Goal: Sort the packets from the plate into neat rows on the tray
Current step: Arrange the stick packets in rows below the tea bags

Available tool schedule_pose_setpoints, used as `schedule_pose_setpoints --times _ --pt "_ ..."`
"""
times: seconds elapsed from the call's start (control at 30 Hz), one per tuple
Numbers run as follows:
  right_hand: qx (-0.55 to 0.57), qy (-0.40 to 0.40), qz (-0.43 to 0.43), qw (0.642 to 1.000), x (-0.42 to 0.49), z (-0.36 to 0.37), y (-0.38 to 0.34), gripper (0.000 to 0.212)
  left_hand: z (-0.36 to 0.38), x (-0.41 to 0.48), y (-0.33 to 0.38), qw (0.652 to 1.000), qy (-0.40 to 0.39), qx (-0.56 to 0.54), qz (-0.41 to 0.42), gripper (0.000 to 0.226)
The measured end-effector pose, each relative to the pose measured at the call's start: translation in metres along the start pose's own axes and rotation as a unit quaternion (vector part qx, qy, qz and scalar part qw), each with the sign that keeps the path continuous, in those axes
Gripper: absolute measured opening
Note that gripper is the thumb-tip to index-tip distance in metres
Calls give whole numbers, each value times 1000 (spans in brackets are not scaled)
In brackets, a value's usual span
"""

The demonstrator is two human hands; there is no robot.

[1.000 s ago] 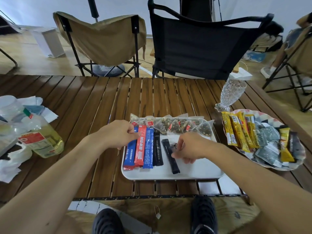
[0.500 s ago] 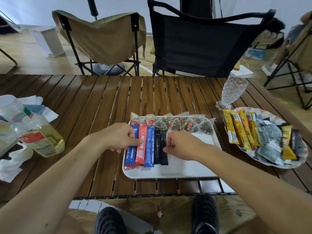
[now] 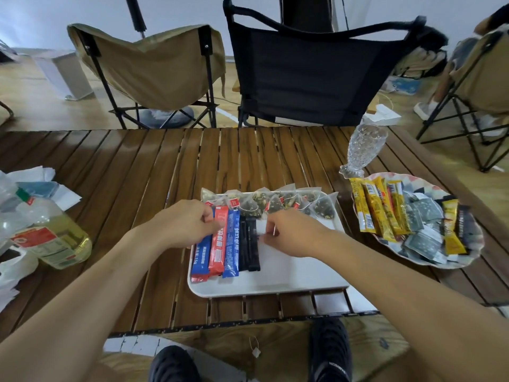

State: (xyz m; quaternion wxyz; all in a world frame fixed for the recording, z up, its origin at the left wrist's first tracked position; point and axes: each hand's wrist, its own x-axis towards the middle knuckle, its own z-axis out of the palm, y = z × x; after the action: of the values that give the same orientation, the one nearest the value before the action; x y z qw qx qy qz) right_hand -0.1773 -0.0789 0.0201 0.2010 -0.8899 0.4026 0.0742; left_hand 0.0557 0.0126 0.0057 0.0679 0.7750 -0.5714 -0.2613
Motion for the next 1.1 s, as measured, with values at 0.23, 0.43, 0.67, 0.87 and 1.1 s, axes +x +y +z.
schedule_pose_setpoints --times 0.23,0.43,0.67,0.87,1.1 --pt "36 30 6 999 -16 -30 45 27 -1 2 46 999 27 20 15 34" --pt "137 74 64 986 -36 -56 106 17 12 20 96 993 71 54 80 43" --pt "162 164 172 958 -61 -82 188 21 33 42 148 985 74 87 131 44" --pt "186 214 289 915 -82 -86 249 21 43 48 181 982 66 91 153 39" --pt "141 223 375 889 -104 -79 286 19 55 61 208 973 72 129 174 43"
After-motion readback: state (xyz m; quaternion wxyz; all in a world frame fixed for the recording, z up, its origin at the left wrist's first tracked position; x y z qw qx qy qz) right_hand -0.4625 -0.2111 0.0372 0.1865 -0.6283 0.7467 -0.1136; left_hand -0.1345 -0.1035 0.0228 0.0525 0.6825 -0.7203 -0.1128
